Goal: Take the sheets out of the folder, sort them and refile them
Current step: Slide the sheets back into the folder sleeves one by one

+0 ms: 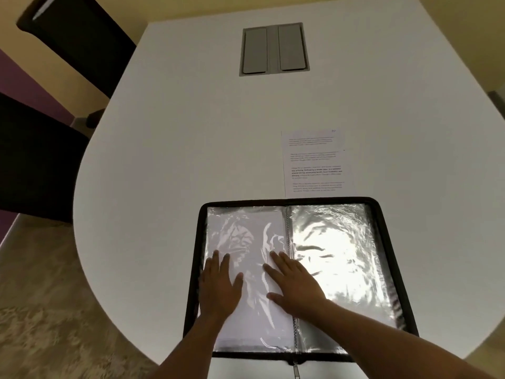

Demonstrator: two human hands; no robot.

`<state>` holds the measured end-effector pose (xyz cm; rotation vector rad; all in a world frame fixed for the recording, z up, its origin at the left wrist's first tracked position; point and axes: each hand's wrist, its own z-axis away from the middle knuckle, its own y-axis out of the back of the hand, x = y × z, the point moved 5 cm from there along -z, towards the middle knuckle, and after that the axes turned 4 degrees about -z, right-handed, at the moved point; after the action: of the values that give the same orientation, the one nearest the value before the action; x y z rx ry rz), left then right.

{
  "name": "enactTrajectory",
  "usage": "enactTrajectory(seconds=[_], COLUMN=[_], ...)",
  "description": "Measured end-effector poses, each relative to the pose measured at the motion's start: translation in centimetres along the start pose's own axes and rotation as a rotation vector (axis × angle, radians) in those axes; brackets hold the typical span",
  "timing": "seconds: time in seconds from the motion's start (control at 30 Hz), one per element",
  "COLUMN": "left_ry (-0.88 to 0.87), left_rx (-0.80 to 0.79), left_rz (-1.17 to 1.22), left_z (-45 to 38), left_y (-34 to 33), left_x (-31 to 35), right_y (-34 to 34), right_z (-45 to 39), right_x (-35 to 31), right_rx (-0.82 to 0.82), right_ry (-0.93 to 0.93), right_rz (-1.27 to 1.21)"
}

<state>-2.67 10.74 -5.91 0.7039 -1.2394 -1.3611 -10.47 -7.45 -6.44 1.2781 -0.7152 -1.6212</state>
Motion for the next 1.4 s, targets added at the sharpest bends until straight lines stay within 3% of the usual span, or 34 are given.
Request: enactTrajectory(seconds=[0.17, 0.33, 0.47, 0.6, 0.83, 1.1, 1.4], left_ry=[0.01, -0.055, -0.07, -0.012, 0.238, 0.335, 0.214], left_rx=[0.152, 0.27, 0.296, 0.167, -0.098, -0.133, 0.12], left_rz=[0.115, 0.303, 0.375, 0.435, 0.421, 0.359, 0.654], left_z=[-2.9, -8.7, -13.5, -18.1, -23.7, -25.3, -27.1], left_y=[1.8, 4.0, 5.4, 4.8, 3.2, 2.3, 5.5], left_x=[3.0, 9.0, 14.7, 19.1, 22.2, 23.5, 23.6], right_y=[2.6, 10.4, 14.9, 17.5, 18.3, 17.8, 20.8], right_z=[-1.6, -5.3, -7.4, -9.4, -11.4, -12.9, -13.0], right_x=[2.1, 9.2, 15.6, 20.7, 24.8, 26.6, 26.8], right_rx=[0.23, 0.549, 0.661, 0.633, 0.386, 0.445, 0.766], right_ry=[-0.041, -0.336, -0.586, -0.727, -0.969, -0.897, -0.755], right_rz=[-0.132, -0.304, -0.457, -0.456, -0.507, -0.571, -0.673])
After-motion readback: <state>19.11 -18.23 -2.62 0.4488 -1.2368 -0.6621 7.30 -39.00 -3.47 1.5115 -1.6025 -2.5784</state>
